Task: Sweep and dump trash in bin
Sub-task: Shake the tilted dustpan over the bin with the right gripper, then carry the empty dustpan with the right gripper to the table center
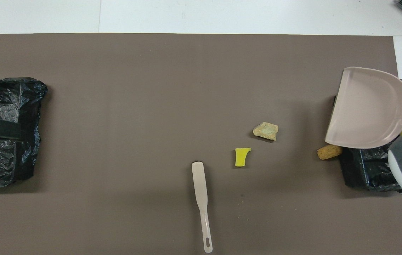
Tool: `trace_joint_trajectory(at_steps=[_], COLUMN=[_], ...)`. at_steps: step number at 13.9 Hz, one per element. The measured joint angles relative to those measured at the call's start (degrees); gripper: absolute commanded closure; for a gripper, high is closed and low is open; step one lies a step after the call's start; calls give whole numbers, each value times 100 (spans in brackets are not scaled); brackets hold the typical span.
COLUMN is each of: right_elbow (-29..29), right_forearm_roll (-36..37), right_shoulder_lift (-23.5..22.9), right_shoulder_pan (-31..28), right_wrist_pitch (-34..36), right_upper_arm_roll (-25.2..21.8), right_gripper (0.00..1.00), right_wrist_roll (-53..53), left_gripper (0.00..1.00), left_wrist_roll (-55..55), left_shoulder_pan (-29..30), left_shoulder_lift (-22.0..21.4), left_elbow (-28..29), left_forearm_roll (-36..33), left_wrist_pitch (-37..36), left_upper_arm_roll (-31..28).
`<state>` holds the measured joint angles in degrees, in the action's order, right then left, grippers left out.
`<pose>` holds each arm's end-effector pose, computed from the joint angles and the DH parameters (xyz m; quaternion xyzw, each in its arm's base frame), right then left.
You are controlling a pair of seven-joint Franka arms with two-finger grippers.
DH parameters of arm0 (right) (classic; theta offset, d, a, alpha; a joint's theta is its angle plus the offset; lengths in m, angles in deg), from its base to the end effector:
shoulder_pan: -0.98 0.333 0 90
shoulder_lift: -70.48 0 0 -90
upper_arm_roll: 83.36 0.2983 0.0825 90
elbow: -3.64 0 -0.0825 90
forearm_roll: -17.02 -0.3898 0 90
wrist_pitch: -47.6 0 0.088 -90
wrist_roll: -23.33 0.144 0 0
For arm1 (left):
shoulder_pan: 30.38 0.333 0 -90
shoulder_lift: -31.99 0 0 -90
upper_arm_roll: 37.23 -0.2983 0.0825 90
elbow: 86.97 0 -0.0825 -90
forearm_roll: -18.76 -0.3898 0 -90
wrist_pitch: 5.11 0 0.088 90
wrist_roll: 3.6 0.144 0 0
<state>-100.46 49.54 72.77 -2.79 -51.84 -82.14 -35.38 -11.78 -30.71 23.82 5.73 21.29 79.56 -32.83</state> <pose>0.5514 -0.0931 0.5075 0.8224 0.4973 -0.1575 0.2270 0.5054 -0.0512 0.6153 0.9995 0.0284 -0.0009 0.0165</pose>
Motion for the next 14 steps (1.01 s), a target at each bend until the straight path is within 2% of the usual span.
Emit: trace_joint_trajectory(at_steps=[9,14], right_elbow=[16,26], right_forearm_roll=[-2311,-3326], right_shoulder_lift=[-9,-210], right_shoulder_pan=[403,1081], right_wrist_pitch=[183,105], right_upper_arm_roll=[62,81], right_gripper=[100,100], right_wrist_roll=[3903,6095], left_gripper=[0,0], left_wrist_roll=[0,0], left_shoulder_pan=[0,0], left_shoulder_lift=[0,0], left_elbow=[0,2], left_forearm_roll=[0,0], left_wrist_pitch=[0,10], left_upper_arm_roll=[0,-1])
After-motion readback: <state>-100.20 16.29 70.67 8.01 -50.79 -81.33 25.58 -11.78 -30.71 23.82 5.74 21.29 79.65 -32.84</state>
